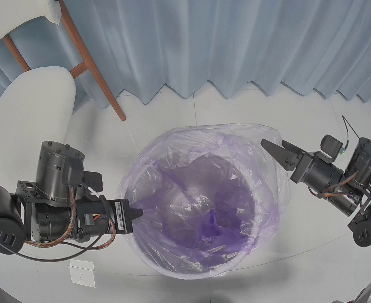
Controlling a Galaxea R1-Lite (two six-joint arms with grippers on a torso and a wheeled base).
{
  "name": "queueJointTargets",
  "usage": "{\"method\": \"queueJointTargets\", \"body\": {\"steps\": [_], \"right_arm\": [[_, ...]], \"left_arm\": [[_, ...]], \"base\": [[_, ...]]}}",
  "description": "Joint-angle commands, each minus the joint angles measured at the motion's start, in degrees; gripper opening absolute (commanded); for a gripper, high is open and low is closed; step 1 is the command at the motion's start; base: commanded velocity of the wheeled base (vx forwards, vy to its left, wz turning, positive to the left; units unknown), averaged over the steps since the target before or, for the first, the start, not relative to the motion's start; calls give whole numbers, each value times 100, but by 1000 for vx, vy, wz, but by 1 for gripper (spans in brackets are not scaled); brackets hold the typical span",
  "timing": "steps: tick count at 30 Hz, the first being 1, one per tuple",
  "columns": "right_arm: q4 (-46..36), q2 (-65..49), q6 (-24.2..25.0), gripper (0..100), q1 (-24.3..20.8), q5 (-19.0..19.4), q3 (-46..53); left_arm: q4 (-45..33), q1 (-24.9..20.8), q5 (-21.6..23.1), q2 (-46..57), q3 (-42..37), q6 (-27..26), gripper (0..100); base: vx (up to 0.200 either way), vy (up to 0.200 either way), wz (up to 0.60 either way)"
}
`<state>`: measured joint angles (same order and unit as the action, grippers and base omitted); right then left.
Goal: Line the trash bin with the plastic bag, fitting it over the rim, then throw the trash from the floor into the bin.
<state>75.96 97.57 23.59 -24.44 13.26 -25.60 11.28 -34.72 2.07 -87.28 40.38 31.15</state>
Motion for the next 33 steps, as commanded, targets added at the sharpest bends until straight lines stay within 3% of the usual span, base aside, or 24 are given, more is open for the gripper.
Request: {"method": "queueJointTargets", "body": {"steps": [1, 7, 11, 20, 25, 33], "right_arm": [[-433, 473, -223, 0, -8, 106, -727], [-433, 438, -126, 0, 10, 159, -692], [-450, 420, 251, 0, 27, 159, -674], [-793, 464, 955, 0, 62, 159, -525], [-820, 491, 1051, 0, 71, 159, -393], [-776, 183, 1042, 0, 115, 168, 380]], "left_arm": [[15, -123, 4, 27, -118, -12, 0], [15, -132, -5, 36, -126, -21, 0], [24, -149, 30, 54, -179, -30, 0], [24, -228, 724, 177, -320, -583, 0], [24, -158, 1164, 247, -381, -891, 0], [235, -79, 1155, 212, -372, -997, 0]], "base": [[0, 0, 0], [0, 0, 0], [0, 0, 0], [0, 0, 0], [0, 0, 0], [0, 0, 0]]}}
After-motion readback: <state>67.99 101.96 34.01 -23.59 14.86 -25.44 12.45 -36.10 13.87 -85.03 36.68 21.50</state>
